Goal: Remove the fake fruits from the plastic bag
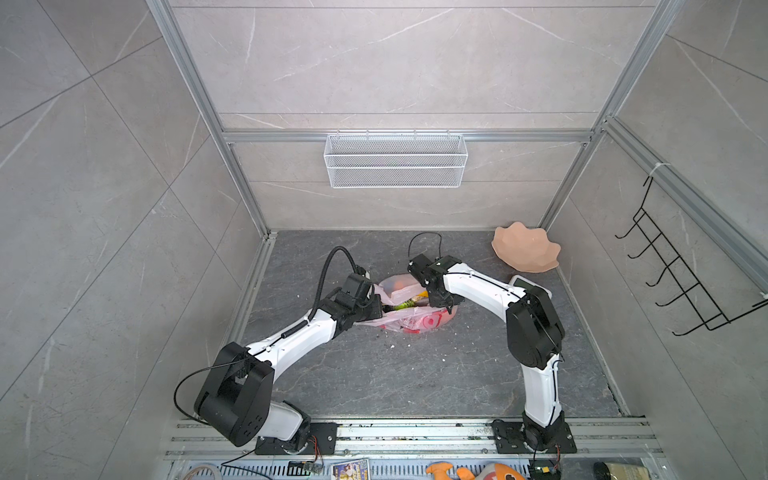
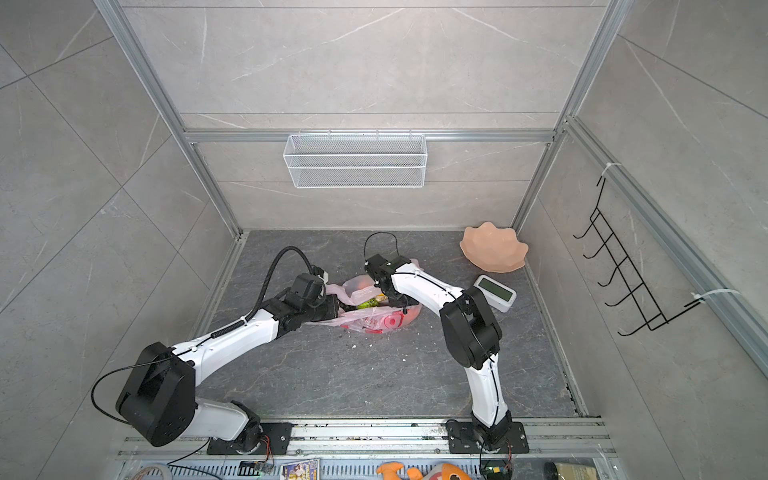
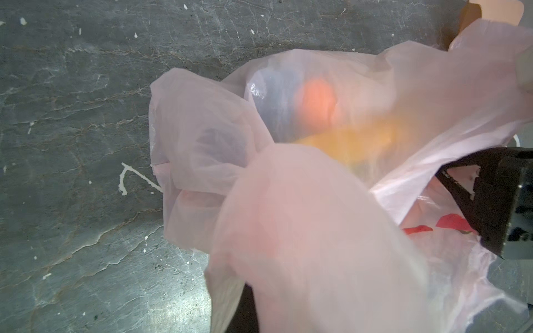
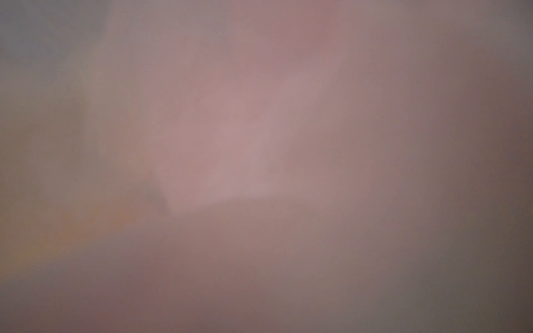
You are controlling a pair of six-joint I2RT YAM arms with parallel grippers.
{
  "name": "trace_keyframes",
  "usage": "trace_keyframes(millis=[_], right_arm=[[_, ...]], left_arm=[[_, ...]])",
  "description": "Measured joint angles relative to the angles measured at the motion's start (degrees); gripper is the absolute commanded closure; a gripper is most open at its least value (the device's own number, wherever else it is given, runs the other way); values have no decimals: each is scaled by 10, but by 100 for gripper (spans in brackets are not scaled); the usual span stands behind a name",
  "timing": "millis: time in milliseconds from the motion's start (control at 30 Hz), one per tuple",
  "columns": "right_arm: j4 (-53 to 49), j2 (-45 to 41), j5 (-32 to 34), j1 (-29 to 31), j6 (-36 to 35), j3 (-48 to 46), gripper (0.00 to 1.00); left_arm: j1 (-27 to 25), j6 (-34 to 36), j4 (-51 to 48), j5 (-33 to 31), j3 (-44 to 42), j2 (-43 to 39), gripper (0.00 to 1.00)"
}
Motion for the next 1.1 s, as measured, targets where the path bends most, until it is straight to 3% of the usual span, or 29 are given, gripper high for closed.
trace_keyframes(millis=[33,233,367,500,733,833,1100], right_arm=[[35,-22,-36,-17,0,-36,100],[247,-184,-301,-143,28,-217,100],[339,-217,-383,-158,36,-252,100],[388,-219,-419,-160,46,-279,100],[407,-231,-440,-158,49,-293,100],[407,-243,-438,-158,49,-296,100],[407,-253,-425,-132,52,-296,100]], left_arm=[[9,-9,7,4,-8,-4,100],[129,-102,95,110,-92,-44,100],[141,-113,105,137,-77,-26,100],[112,-98,90,136,-27,-1,99],[72,-62,39,115,31,19,57],[52,-49,4,72,36,17,43],[-39,-65,-114,-77,93,19,29]])
